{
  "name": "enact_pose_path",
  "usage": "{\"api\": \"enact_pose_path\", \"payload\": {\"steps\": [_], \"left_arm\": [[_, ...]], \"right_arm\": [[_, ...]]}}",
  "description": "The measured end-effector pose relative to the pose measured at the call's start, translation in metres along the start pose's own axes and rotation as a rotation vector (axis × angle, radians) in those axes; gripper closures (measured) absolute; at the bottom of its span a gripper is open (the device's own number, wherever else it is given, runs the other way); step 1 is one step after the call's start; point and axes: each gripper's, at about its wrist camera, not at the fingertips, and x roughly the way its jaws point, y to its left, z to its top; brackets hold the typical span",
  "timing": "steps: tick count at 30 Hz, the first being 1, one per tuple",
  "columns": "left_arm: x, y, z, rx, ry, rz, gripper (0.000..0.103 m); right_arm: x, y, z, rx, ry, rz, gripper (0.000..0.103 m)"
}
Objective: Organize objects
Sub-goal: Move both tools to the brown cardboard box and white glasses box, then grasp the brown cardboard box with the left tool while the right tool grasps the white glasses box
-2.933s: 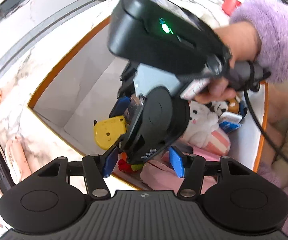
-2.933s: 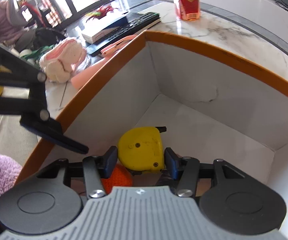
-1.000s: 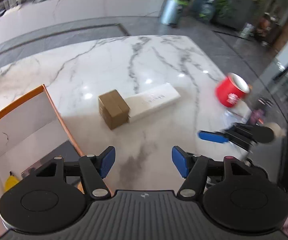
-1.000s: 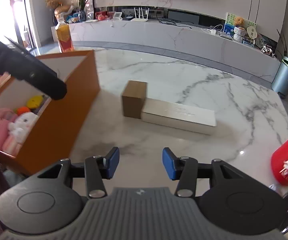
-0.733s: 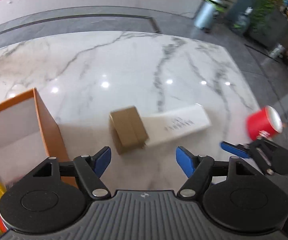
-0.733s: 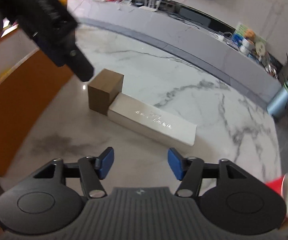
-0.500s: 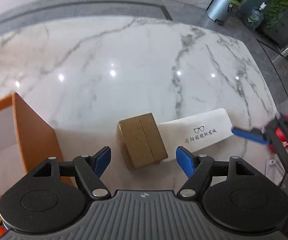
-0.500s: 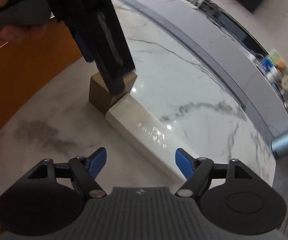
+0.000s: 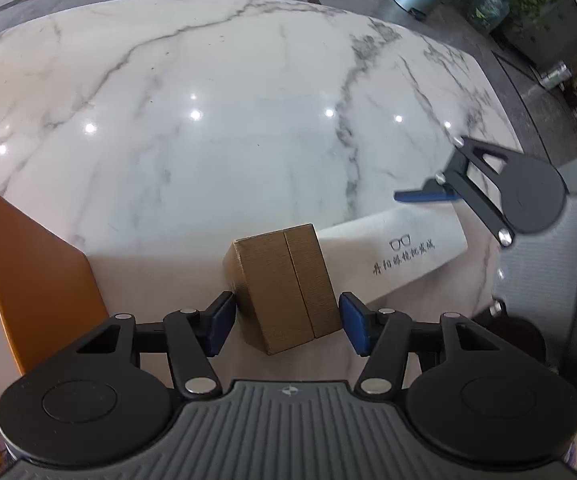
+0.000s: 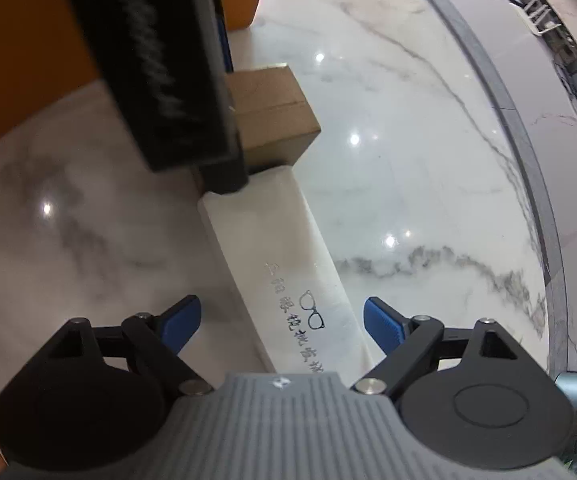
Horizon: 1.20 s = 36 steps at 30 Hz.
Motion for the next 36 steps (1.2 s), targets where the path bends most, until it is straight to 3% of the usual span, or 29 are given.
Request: {"api": "enact_pose_path", "payload": {"steps": [5,9,15,22,27,31,34,36], "left_arm": [[-0.001,-0.004,-0.005,0.031,0.006,0.003,0.038],[-0.004,-0.007,-0.009,0.045,-0.003,0.005,0.038],[-0.017,-0.012,-0.022,0.057,-0.037,-0.015,0.039],[-0.038,-0.021,-0.043,0.084,-0.077,-0.030,0.041],[-0.047,-0.024,-0.053,0.102,-0.095,-0.051,0.041],[-0.066,-0.023,-0.060,0.102,-0.130,-0.078,0.042],[-0.084,-0.020,-0.066,0.098,-0.163,-0.091,0.042],[-0.096,-0.018,-0.071,0.095,-0.184,-0.089,0.042]], "right_arm": [[0.005,-0.016,0.007,0.069,0.016,0.060,0.013],[0.003,-0.018,0.006,0.140,0.029,0.093,0.019],[-0.010,0.007,-0.004,0.226,0.055,0.069,0.030],[-0.029,0.047,-0.016,0.289,0.124,0.155,0.032],[-0.032,0.074,-0.012,0.199,0.116,0.093,0.027],[-0.035,0.083,-0.007,0.172,0.081,0.100,0.022],[-0.040,0.076,-0.009,0.231,0.077,0.088,0.036],[-0.041,0.080,-0.010,0.247,0.093,0.083,0.037]]}}
